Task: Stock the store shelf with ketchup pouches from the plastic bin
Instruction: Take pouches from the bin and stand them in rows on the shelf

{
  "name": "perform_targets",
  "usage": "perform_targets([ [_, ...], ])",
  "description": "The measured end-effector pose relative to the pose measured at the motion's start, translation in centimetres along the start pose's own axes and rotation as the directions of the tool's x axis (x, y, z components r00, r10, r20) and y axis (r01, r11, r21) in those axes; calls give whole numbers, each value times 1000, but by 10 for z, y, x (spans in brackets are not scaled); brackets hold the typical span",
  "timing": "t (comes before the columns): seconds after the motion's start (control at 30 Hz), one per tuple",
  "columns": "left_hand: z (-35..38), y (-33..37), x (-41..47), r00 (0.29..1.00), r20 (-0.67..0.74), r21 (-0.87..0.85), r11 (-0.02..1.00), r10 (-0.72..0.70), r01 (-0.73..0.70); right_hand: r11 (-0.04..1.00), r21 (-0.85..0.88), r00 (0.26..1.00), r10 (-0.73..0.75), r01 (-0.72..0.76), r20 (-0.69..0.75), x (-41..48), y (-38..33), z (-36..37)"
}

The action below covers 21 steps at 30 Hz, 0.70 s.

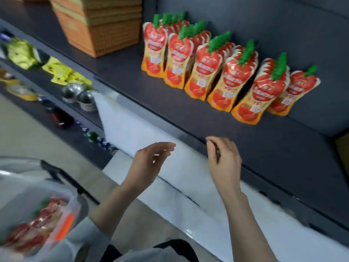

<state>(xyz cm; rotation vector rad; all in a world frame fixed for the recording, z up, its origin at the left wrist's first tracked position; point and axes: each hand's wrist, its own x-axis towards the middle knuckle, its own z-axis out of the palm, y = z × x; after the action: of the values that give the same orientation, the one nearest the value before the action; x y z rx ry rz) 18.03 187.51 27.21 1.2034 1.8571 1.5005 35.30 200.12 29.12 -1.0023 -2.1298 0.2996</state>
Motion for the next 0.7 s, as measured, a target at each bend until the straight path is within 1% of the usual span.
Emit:
perform_targets([
  [0.07,-43,-32,-31,990,-95,10,994,-105,107,996,92,998,-22,17,50,-27,-38,37],
  [0.13,-84,-65,-63,962,-181,37,976,-207,217,985,166,984,-67,39,165,-56,-74,78],
  [0.2,-123,-101,-99,917,-277,71,946,-287,317,971,234,938,-128,53,321,-88,-109,123],
  [0.27,-152,-133,-136,859,-369,68,911,-356,407,954,299,866,-179,35,468,-119,-141,163],
  [0.3,-165,-148,-153,822,-411,56,889,-395,455,945,326,817,-214,34,536,-133,-155,184],
  [0.37,-186,-176,-186,738,-478,10,838,-476,546,937,346,688,-276,39,671,-161,-182,220],
  [0.43,-201,-203,-215,633,-524,-82,773,-570,629,941,337,547,-302,37,781,-182,-204,256],
  [0.5,-211,-229,-236,531,-548,-156,703,-646,694,949,312,423,-299,41,855,-196,-222,293],
  [0.6,-219,-266,-251,416,-573,-239,629,-706,739,973,222,230,-230,59,946,-205,-240,359],
  [0.63,-219,-279,-252,386,-580,-262,613,-718,746,981,176,180,-189,81,966,-209,-244,385],
  [0.7,-218,-309,-250,324,-585,-314,575,-744,755,986,91,116,-107,137,987,-219,-250,440],
])
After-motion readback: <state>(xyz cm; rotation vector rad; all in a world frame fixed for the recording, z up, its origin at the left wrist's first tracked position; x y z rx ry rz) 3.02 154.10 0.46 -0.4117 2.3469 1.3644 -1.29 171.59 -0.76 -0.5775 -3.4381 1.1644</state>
